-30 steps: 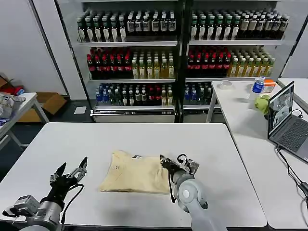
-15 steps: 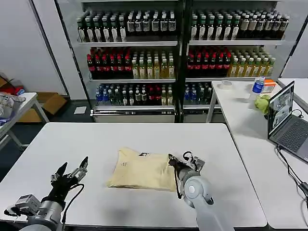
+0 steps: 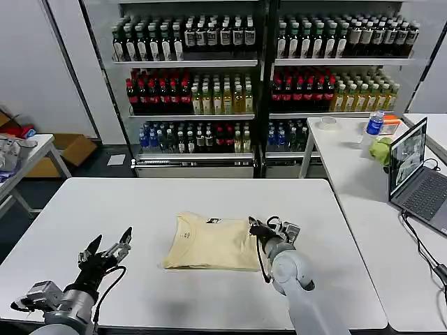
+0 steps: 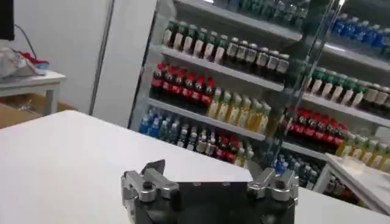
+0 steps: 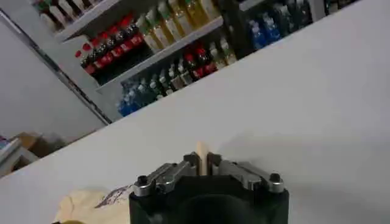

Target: Fold and organize the clothes.

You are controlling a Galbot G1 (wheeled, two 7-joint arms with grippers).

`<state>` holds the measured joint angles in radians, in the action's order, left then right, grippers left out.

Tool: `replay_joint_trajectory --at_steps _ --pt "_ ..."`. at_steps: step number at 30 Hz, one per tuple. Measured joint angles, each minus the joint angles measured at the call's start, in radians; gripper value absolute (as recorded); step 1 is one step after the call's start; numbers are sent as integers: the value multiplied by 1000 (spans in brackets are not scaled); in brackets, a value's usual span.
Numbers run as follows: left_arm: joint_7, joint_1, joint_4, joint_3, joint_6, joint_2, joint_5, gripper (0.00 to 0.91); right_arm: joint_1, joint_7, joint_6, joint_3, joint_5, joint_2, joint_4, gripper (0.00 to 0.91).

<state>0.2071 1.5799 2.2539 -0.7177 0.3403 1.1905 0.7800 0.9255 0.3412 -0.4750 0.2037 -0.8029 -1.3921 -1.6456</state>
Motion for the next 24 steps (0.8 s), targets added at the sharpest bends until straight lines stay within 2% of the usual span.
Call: replay_joint_trajectory --at_steps 7,14,18,24 --pt "0 -8 -5 10 0 -14 -13 907 51 -52 110 -6 229 48 -42 907" --pt "-7 -24 -17 21 -10 -34 -45 907 170 -70 241 26 461 104 -147 907" --pt "-14 -26 -29 31 -19 -45 -86 907 269 -85 283 66 537 124 -236 907" --pt "-25 -29 -40 49 -43 -59 -153 907 420 -107 331 140 592 140 -359 907"
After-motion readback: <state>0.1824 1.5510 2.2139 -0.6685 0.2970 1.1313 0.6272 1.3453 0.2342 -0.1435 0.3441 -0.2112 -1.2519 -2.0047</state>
